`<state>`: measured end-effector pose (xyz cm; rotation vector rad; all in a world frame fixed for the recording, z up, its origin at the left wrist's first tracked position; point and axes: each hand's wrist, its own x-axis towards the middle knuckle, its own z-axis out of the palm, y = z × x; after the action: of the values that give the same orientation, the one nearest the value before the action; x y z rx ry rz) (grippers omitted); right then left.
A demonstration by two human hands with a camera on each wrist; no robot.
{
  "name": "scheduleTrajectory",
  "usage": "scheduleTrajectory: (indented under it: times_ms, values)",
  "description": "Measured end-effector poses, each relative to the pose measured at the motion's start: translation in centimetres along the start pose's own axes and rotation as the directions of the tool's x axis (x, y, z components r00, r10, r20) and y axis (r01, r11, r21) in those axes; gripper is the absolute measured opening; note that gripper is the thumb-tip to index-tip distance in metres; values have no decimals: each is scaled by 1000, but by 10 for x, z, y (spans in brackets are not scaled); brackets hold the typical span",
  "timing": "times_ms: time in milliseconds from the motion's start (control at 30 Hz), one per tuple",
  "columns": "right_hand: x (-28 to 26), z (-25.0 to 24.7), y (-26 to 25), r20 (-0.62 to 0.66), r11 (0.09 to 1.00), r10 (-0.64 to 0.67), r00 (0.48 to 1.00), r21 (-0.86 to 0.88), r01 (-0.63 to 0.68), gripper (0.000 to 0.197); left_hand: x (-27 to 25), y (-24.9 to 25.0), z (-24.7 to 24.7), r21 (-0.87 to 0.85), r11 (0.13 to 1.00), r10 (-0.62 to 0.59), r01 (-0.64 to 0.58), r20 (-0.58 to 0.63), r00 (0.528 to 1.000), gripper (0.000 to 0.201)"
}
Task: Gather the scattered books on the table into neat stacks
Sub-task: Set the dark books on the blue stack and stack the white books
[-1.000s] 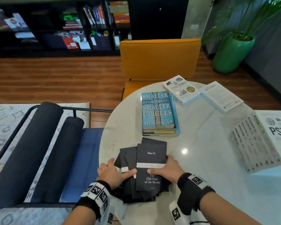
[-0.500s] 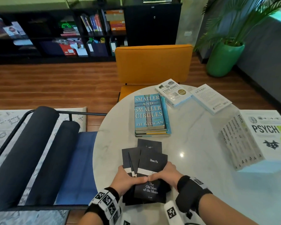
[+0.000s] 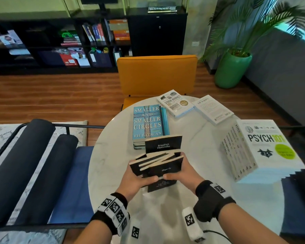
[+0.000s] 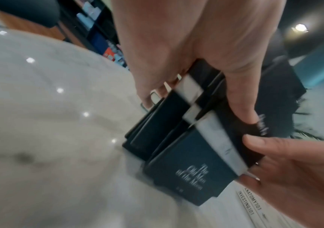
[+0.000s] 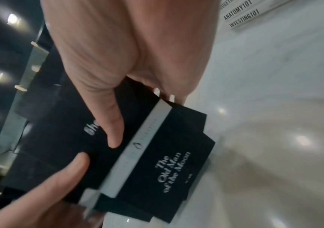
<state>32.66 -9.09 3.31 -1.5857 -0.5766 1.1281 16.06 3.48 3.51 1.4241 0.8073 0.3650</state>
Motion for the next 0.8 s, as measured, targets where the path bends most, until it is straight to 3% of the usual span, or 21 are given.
scheduleTrajectory:
  times_ms: [100,200,300,400,500,567,700,800]
  values:
    - [-4,2,1,-23,998,-52,998,-28,52,76,-1,8,8,11,998,67,-66,-98,993,97]
    - [-6,8,-1,-81,992,-126,989,0,126,81,-3,10,13,112,983,154,-145,-70,986,107]
    - [-6,13,-9,-151,981,-180,972,43,189,77,-2,13,13,236,959,172,-157,-41,984,95]
    - [-3,17,-19,-185,979,-191,964,-105,174,60,-5,17,10,332,934,146,-133,-15,989,79]
    - [-1,19,-24,-198,954,-250,948,-217,206,33,-4,14,7,407,896,199,-179,-7,980,80]
    - [-3,18,-22,-169,940,-276,946,-255,229,28,-5,14,7,401,898,207,-183,-17,978,83]
    - [-11,13,-20,-86,981,-184,979,-80,177,39,-11,1,11,166,983,85,-76,-48,995,101]
    - [-11,6,-14,85,994,-109,990,19,108,79,-15,-9,14,138,989,47,-48,9,999,105]
